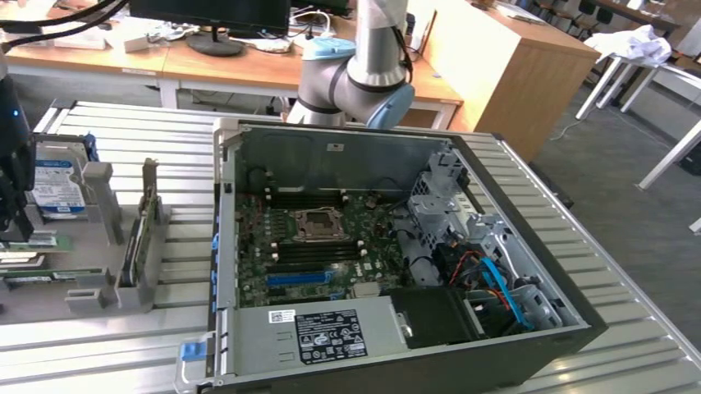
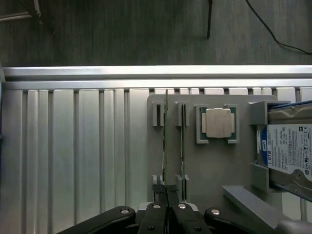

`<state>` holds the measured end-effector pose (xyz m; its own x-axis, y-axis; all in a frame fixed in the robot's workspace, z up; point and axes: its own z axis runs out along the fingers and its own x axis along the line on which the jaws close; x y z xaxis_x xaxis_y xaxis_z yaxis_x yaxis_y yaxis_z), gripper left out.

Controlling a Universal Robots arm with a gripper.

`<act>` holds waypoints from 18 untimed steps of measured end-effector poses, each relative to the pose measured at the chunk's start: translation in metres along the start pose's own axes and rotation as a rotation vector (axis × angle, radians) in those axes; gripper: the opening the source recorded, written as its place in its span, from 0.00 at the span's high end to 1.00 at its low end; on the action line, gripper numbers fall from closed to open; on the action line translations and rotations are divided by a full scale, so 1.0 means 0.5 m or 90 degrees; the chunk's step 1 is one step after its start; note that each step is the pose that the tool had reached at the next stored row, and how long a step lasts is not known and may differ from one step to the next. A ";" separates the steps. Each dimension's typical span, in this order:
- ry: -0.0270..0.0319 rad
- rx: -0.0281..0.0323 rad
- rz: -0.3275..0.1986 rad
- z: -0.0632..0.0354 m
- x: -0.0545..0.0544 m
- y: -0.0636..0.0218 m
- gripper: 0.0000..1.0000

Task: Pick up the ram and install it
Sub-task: 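Pick up the ram and move it above insertion slot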

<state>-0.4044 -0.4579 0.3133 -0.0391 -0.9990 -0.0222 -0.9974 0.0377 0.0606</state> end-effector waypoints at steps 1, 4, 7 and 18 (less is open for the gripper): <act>0.0000 -0.0001 0.000 -0.004 0.000 0.000 0.88; 0.0000 -0.0008 0.000 -0.017 0.000 0.000 0.88; 0.0001 -0.0015 0.000 -0.030 -0.001 0.001 0.88; 0.0002 -0.0041 0.000 -0.075 -0.002 0.001 0.88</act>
<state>-0.4028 -0.4578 0.3510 -0.0393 -0.9990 -0.0219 -0.9970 0.0378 0.0670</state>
